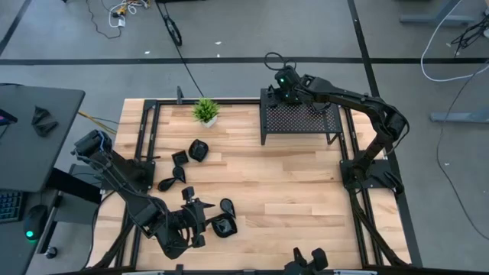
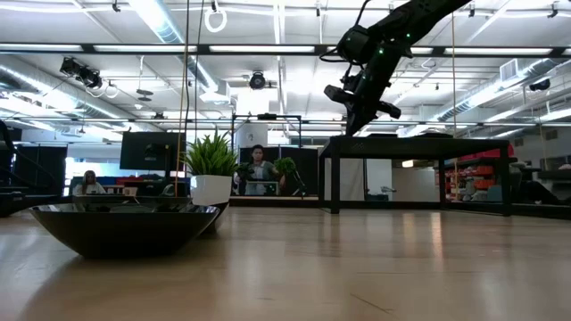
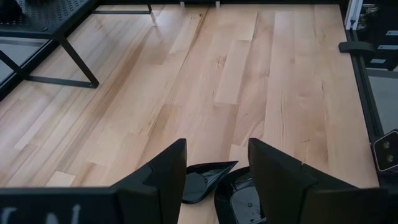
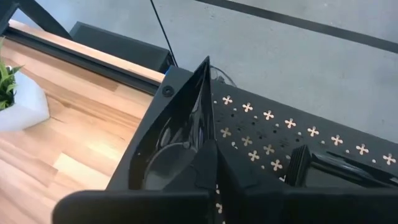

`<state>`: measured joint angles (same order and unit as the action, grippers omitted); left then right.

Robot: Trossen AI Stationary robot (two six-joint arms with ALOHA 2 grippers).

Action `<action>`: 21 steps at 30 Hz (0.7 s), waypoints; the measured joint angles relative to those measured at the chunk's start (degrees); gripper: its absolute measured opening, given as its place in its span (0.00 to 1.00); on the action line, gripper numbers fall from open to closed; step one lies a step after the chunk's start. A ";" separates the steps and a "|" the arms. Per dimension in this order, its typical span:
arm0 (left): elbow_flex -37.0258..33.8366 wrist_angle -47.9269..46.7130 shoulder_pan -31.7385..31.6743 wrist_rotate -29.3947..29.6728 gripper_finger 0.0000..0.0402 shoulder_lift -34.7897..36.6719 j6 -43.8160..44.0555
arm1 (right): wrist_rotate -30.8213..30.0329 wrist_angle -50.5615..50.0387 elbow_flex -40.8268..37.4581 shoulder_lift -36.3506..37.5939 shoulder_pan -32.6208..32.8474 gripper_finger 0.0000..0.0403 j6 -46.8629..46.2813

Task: Pick & Place Mini shaped plates
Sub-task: Stack the black drop-shaped plate on top of the black drop-shaped plate on the shelf

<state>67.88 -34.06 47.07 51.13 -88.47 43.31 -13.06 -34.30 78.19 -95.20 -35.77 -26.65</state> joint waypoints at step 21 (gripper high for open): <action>0.00 0.00 0.00 0.00 0.44 0.00 0.00 | 0.05 1.38 0.00 0.54 0.02 0.13 1.15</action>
<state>67.88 -34.06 47.07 51.13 -88.47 43.31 -13.01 -32.92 78.19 -94.66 -35.75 -25.50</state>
